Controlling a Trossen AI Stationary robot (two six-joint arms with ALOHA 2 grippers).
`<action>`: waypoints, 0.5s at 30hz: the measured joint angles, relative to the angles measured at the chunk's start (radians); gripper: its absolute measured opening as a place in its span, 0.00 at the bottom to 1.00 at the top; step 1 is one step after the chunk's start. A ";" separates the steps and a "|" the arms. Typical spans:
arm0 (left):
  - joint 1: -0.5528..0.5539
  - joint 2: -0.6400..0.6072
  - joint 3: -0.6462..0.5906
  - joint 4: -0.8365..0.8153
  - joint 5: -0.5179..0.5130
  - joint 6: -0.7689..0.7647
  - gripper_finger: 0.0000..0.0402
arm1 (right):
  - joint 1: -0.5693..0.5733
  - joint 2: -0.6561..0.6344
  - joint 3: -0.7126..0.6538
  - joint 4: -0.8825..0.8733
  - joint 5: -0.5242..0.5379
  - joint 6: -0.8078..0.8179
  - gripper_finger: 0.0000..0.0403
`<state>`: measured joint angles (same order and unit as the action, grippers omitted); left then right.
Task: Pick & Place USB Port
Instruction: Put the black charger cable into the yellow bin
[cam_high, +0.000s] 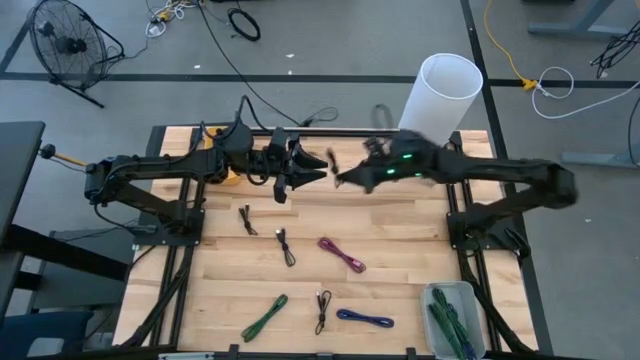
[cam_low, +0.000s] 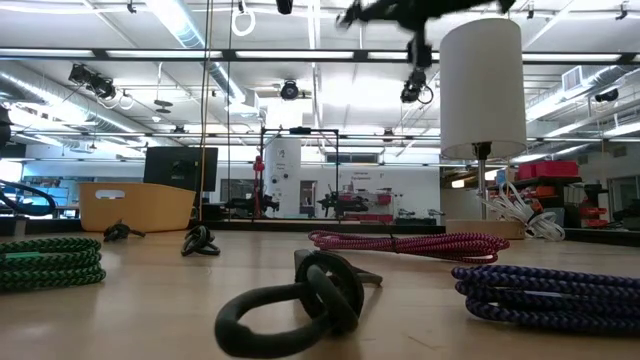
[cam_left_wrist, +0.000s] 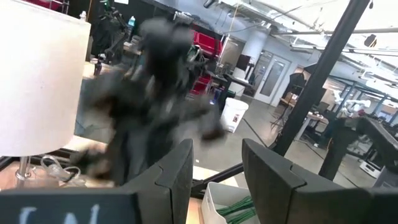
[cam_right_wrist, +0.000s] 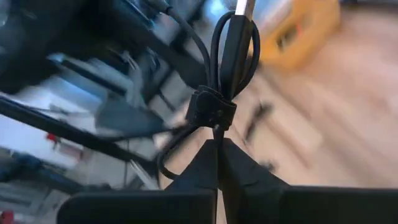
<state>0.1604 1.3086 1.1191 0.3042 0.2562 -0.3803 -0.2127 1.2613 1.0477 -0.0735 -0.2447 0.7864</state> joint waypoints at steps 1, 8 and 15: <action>0.000 0.000 0.000 0.000 0.000 -0.001 0.35 | 0.000 -0.039 0.000 0.002 0.020 -0.008 0.00; 0.000 0.000 0.000 0.030 -0.001 -0.001 0.35 | 0.054 -0.196 0.000 0.079 0.117 -0.057 0.00; 0.000 0.000 0.000 0.064 -0.001 -0.001 0.35 | 0.172 -0.136 0.001 0.218 0.246 -0.120 0.00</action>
<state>0.1604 1.3083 1.1192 0.3683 0.2550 -0.3815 -0.0411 1.1257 1.0489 0.1443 0.0014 0.6663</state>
